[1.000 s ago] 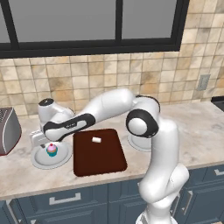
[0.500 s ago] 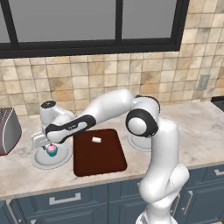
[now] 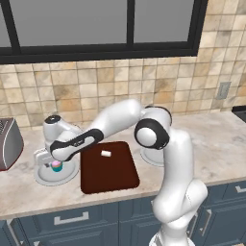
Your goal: Move the dessert items from the plates to the tray.
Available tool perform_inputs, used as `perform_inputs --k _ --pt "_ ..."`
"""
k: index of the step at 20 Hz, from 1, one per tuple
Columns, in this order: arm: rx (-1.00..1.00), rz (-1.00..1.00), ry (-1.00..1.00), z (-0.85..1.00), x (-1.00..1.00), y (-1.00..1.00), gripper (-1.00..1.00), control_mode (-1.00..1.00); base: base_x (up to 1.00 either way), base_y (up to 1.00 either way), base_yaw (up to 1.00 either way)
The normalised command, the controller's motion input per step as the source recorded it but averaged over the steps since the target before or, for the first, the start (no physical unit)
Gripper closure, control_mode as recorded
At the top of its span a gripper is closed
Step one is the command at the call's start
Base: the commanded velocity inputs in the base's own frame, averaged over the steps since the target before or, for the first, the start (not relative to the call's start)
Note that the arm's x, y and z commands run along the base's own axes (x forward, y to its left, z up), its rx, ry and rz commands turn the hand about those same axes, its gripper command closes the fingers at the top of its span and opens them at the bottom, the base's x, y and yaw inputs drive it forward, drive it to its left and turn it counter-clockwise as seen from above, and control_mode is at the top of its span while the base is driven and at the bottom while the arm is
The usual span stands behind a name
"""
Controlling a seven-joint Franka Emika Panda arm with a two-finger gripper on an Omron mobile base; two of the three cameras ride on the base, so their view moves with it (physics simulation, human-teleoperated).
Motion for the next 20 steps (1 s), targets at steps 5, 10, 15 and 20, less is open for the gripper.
perform_inputs --k 5,10,15,20 --pt "0.00 0.00 0.00 -0.03 0.10 0.13 -1.00 -1.00 0.00 0.00 0.00" --pt "0.00 0.00 0.00 0.00 0.01 0.00 -1.00 -1.00 0.00 0.00 0.00" --pt "0.00 0.00 0.00 -0.08 -0.08 -0.01 -1.00 -1.00 0.00 0.00 0.00" --pt "0.00 0.00 0.00 -0.21 -0.11 -0.01 -1.00 -1.00 0.00 0.00 0.00"
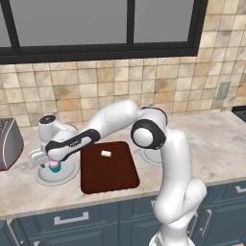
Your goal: Move the dessert items from the plates to the tray.
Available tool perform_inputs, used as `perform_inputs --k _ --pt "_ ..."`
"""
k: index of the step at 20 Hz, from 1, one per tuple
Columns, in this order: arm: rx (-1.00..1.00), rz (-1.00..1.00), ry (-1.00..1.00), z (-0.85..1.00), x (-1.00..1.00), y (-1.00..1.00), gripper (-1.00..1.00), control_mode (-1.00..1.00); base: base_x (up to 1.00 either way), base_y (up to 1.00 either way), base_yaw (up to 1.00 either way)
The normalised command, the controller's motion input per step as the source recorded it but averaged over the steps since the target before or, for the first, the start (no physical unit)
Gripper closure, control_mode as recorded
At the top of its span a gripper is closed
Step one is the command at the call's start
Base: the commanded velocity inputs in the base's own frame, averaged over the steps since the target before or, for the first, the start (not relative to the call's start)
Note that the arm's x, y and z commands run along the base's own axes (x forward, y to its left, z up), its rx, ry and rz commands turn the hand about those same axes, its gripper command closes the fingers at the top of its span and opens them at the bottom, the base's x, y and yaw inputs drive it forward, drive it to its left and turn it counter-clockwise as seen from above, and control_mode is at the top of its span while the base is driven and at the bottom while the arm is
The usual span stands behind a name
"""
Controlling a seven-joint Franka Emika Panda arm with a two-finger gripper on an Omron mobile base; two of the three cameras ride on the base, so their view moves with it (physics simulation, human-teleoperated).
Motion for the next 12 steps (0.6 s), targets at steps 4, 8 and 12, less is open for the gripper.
perform_inputs --k 4,8,12 --pt "0.00 0.00 0.00 -0.27 -0.04 0.00 -1.00 -1.00 0.00 0.00 0.00" --pt "0.00 0.00 0.00 -0.22 -0.02 -0.07 -1.00 -1.00 0.00 0.00 0.00" --pt "0.00 -0.02 0.01 -0.10 0.00 -0.14 -1.00 -1.00 0.00 0.00 0.00"
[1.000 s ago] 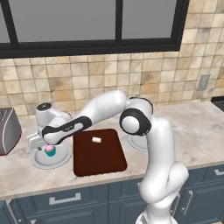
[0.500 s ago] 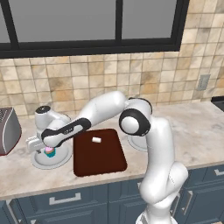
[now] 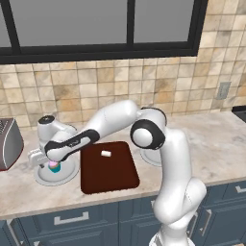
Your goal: Move the dessert items from the plates to the tray.
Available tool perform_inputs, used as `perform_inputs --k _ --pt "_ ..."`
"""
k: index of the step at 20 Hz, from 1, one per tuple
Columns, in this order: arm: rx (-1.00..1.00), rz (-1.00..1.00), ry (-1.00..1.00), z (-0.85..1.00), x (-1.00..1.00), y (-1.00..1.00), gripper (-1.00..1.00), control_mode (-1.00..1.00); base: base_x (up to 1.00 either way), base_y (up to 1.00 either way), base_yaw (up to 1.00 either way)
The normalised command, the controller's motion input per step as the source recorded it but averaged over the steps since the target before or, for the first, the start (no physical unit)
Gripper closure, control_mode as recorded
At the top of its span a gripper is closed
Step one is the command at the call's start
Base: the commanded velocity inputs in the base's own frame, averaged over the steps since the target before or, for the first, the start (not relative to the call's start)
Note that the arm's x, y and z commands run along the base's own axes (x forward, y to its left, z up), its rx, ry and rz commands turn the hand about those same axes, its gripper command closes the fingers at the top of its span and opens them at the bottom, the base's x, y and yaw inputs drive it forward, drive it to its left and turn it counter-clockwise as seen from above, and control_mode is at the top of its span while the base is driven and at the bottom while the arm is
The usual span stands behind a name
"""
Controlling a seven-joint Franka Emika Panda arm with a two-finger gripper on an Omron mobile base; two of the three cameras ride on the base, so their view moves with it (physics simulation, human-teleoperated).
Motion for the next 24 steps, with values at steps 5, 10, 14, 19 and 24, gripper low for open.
perform_inputs --k 5,10,14,19,24 --pt "0.00 0.00 0.00 0.00 0.00 0.00 1.00 -1.00 0.00 0.00 0.00" --pt "0.00 0.00 0.00 0.00 0.00 0.00 1.00 -1.00 0.00 0.00 0.00" --pt "0.00 0.00 0.00 0.00 0.00 0.00 1.00 -1.00 0.00 0.00 0.00" --pt "0.00 0.00 0.00 0.00 0.00 -0.01 1.00 -1.00 0.00 0.00 0.00" --pt "0.00 -0.03 -0.02 0.25 -0.21 -0.25 1.00 -1.00 0.00 0.00 0.00"
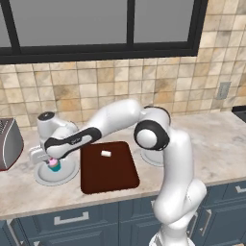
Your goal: Move the dessert items from the plates to the tray.
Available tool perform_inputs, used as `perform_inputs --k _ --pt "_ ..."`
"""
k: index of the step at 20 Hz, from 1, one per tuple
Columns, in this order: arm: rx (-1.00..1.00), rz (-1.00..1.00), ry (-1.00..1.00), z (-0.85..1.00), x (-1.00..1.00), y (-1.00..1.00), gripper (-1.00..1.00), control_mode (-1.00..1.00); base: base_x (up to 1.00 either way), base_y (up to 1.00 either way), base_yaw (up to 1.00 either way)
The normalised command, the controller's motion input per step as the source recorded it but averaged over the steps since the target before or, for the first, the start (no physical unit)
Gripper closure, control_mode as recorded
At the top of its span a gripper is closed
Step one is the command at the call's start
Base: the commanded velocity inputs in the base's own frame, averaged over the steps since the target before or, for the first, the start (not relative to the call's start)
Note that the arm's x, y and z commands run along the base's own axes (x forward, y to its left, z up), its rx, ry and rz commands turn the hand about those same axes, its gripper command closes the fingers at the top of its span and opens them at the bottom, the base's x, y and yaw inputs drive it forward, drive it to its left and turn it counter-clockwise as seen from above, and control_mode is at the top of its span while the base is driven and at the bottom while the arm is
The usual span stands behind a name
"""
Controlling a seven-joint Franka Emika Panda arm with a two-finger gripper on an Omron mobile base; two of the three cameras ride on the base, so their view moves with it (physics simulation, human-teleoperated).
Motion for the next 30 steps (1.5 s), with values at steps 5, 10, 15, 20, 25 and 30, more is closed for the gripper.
perform_inputs --k 5,10,15,20,25,30 --pt "0.00 -0.05 0.00 0.34 -0.29 -0.44 1.00 -1.00 0.00 0.00 0.00" --pt "0.00 -0.09 0.00 0.19 -0.17 -0.77 1.00 -1.00 0.00 0.00 0.00" --pt "0.01 -0.10 0.00 0.03 -0.04 -0.99 1.00 -1.00 0.00 0.00 0.00" --pt "0.02 -0.09 0.00 0.00 -0.07 -0.99 1.00 -1.00 0.00 0.00 0.00" --pt "0.04 -0.05 -0.01 -0.04 -0.08 -0.83 1.00 -1.00 0.00 0.00 0.00" --pt "0.04 0.00 -0.05 -0.03 -0.01 -0.15 1.00 -1.00 0.00 0.00 0.00"
